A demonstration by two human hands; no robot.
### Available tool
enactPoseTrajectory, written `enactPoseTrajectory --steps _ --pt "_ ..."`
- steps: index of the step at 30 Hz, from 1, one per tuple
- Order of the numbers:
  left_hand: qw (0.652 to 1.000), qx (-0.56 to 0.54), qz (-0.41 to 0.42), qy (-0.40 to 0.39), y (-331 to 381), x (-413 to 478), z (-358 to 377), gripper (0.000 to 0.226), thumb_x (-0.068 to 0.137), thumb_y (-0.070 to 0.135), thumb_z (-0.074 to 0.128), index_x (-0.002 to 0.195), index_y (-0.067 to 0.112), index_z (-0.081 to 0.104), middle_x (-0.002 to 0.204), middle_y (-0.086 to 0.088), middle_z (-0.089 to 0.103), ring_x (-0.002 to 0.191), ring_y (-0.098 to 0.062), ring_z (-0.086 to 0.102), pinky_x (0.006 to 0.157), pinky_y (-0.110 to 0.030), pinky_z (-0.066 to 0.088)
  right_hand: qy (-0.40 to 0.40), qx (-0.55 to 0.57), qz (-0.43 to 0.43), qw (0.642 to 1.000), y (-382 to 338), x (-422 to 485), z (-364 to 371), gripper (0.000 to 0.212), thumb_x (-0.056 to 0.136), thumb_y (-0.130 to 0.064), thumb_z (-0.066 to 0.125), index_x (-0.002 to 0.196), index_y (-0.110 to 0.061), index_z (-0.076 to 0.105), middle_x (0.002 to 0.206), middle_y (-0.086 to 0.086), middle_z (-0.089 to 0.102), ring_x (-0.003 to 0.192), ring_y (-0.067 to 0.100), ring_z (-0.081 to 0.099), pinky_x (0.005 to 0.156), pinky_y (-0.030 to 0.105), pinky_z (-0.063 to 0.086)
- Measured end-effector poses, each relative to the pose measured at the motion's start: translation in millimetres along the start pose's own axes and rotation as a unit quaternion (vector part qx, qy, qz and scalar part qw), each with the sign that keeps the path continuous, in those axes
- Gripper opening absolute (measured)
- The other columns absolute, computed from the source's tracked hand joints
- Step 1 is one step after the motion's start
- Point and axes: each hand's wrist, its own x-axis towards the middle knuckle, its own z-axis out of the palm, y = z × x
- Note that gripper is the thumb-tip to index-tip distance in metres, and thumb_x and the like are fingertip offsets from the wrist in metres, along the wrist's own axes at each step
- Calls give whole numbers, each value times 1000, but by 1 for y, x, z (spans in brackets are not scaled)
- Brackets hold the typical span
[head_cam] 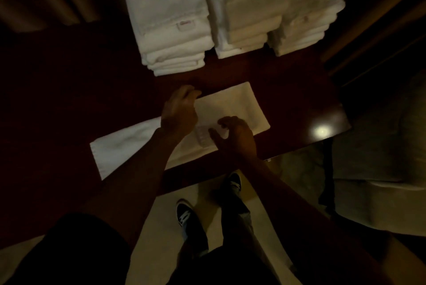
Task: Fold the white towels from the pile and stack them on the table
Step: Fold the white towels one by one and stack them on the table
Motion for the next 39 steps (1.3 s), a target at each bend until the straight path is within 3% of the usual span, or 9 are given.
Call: enactPoseTrajectory --steps 3,7,10,15,18,22,26,29,39 --pt "998 -36 36 -49 5 0 16 50 89 31 51 133 8 60 139 -15 56 129 -35 53 101 -53 47 61 -105 36 992 9 13 -3 61 89 -51 66 136 -14 54 143 12 52 135 33 42 100 52 47" --pt "974 96 35 -204 6 0 40 80 94 62 39 155 13 26 164 -8 21 151 -29 19 115 -58 24 -47 -181 102 977 36 29 -6 109 82 -82 46 159 -15 10 167 13 0 154 32 -3 121 54 8" --pt "969 150 35 -194 3 -4 49 84 92 67 25 158 16 14 167 -6 10 153 -26 10 113 -63 19 -70 -190 108 973 52 32 -1 118 78 -89 38 159 -13 -1 167 12 -10 154 30 -8 123 55 6" --pt "967 159 28 -197 2 -4 53 84 92 68 22 159 17 14 166 -6 12 153 -25 11 113 -64 20 -79 -193 103 972 57 38 6 118 77 -92 29 159 -15 -6 166 11 -16 153 30 -12 122 57 1" --pt "967 135 25 -214 2 0 42 83 92 69 21 159 19 16 166 -4 14 153 -22 11 113 -63 18 -75 -179 101 976 47 43 -2 116 80 -88 36 159 -13 -4 166 12 -13 153 31 -12 121 55 2" --pt "982 104 -8 -158 -8 -8 15 70 97 54 39 157 19 23 165 -2 19 152 -20 14 116 -59 15 -72 -162 47 983 15 40 -8 97 91 -69 46 160 -17 1 167 8 -9 153 29 -11 122 53 4" --pt "989 105 -34 -99 -44 -39 -22 59 95 43 38 146 13 47 154 -8 43 144 -26 37 111 -57 29 -70 -144 -57 985 -26 29 11 82 91 -56 58 156 -17 27 165 11 18 152 34 14 117 55 25" --pt "982 102 -110 -115 -84 -72 -53 52 102 36 42 150 18 40 158 -3 35 149 -21 24 117 -50 18 -64 -140 -131 979 -57 18 39 72 86 -50 68 146 -17 45 155 12 39 143 37 35 106 53 41" --pt "961 48 -255 -96 -183 -167 -98 62 102 45 44 157 25 23 166 1 12 152 -21 5 116 -61 11 -180 -144 -285 930 -130 -49 139 53 83 -45 72 123 -11 63 125 10 59 120 35 49 81 46 53"
